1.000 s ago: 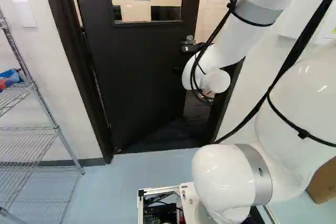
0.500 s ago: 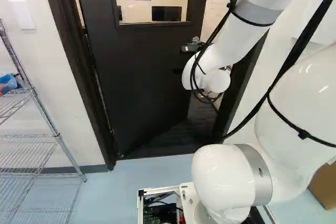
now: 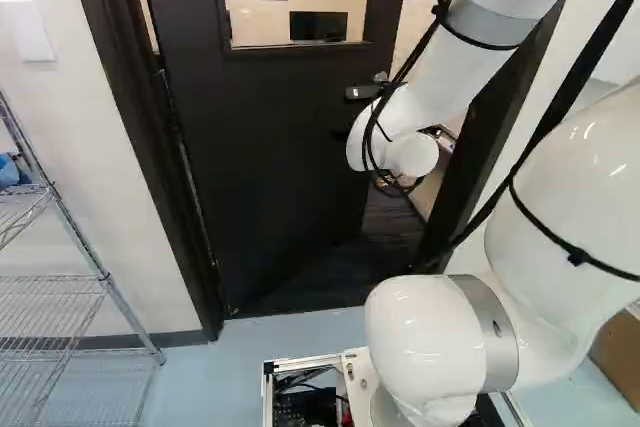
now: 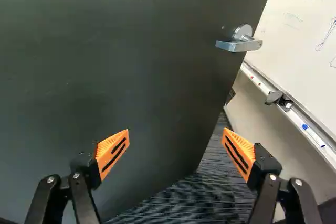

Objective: Open the door and move inside

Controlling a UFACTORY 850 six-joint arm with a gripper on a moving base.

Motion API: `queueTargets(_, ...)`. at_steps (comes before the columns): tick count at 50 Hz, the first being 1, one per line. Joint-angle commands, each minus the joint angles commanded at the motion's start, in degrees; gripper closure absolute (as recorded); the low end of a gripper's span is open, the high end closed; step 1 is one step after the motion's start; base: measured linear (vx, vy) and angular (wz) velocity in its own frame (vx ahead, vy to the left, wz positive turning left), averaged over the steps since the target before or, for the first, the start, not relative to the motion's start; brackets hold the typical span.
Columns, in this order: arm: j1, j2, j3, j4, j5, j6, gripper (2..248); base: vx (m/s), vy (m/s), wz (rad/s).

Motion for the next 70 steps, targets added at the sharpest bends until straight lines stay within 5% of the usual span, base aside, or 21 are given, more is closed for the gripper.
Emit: queueTargets(70,0.0,0.0,0.0,0.0,0.0,0.0,3,0.097,0.034,-0.011)
